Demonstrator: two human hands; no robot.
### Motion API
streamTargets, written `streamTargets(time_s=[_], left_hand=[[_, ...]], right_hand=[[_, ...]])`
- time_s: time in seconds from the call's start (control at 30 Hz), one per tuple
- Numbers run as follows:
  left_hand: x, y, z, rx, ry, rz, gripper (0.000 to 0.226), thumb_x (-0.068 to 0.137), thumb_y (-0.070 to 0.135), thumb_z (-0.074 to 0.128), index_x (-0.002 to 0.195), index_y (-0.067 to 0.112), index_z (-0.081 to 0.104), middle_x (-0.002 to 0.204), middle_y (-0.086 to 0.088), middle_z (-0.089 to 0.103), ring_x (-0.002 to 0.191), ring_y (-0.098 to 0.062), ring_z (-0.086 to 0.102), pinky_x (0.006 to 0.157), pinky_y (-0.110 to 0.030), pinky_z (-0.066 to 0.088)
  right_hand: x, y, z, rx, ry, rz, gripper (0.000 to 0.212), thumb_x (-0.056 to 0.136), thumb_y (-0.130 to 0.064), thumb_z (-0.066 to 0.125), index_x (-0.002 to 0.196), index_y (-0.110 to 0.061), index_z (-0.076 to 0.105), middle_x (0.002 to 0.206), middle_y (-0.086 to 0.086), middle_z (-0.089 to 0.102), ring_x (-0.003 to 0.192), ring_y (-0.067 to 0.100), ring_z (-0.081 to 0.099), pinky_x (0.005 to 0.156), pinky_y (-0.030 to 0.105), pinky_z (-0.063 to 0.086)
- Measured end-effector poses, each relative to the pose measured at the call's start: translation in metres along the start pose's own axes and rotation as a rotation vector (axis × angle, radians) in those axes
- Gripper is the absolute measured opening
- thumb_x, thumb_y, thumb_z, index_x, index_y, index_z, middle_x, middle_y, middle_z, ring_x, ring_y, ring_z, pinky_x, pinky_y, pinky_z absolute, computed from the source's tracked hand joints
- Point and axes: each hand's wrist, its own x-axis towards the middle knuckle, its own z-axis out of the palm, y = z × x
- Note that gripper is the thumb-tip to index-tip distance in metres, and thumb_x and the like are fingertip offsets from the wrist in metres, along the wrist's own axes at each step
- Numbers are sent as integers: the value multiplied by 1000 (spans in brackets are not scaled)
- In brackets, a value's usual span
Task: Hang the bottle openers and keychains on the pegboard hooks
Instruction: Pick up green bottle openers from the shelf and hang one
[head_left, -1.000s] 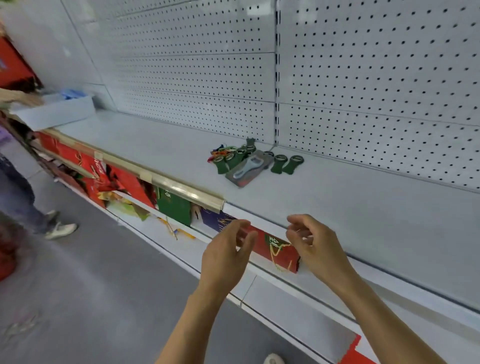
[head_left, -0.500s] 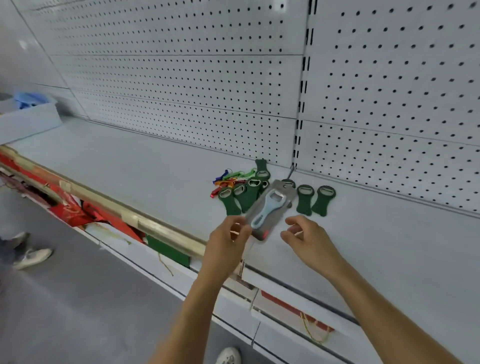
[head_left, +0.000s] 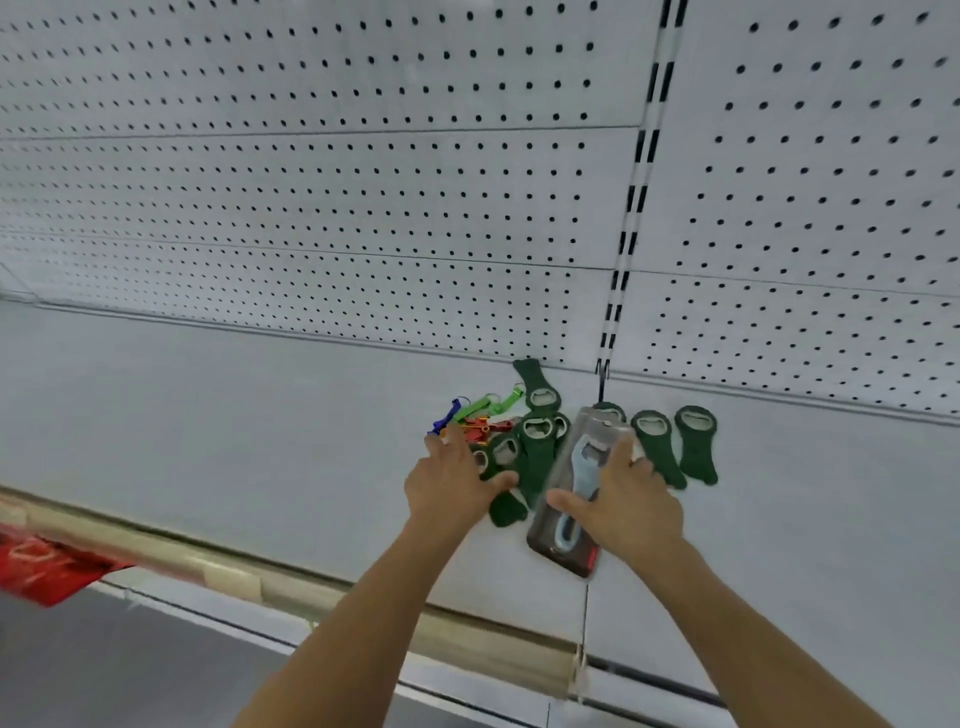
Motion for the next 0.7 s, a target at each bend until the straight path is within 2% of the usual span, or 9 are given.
streamTargets(time_s=[0.1,0.17,0.27,0.33,0.4,0.5,0.63,0.7], left_hand=[[14,-12,-1,-59,-39,80,88,77,60,67,140,16,25,130,-10,45,109,-31,59,82,-38,48],[18,-19,0,-193,-59,120,84,76,51,72,139,17,28,128,-8,48,108,-27,60,84,-35,47],[20,-27,-1,-412,-70,180,68,82,29,73,135,17,32,121,-1,59,103,-20,60,82,-30,46],[20,-31,-1,-590,-126,166,59,84,17,71,130,18,35,108,5,62,89,-18,65,78,-30,51],[18,-33,0,-831,-222,120,52,84,9,71,124,21,40,98,8,62,72,-15,70,70,-31,59],[9,-31,2,-983,-237,135,43,86,7,69,119,21,46,101,5,63,63,-8,71,59,-21,57],[-13,-13,-6,-1119,-229,194,37,88,8,67,120,17,52,107,0,65,66,-17,73,63,-27,59],[-28,-1,-12,-1139,-220,239,31,89,9,66,116,17,54,102,-1,67,65,-16,72,60,-22,57]], right_hand=[[7,-6,3,53,-27,64,121,65,-66,72,147,-8,5,136,20,43,124,36,44,95,45,45],[11,-8,5,138,-56,120,118,61,-58,79,143,-3,14,135,21,43,124,36,44,96,45,46],[9,-10,9,263,1,165,92,57,-47,86,119,-4,34,119,16,50,109,32,52,89,42,50],[4,-12,14,359,63,171,76,56,-44,85,105,-11,38,109,10,52,97,26,56,81,41,52],[-2,-13,20,416,125,168,68,58,-43,83,103,-15,40,105,5,52,94,23,56,78,42,55],[-12,-15,21,548,173,168,58,70,-28,80,107,-16,37,104,3,53,92,22,58,77,41,56],[-33,-8,8,751,193,120,52,75,-21,80,109,-17,42,99,-3,57,88,13,60,65,22,50],[-48,1,-2,848,228,108,48,75,-20,79,107,-20,44,98,-4,60,87,8,62,64,20,50]])
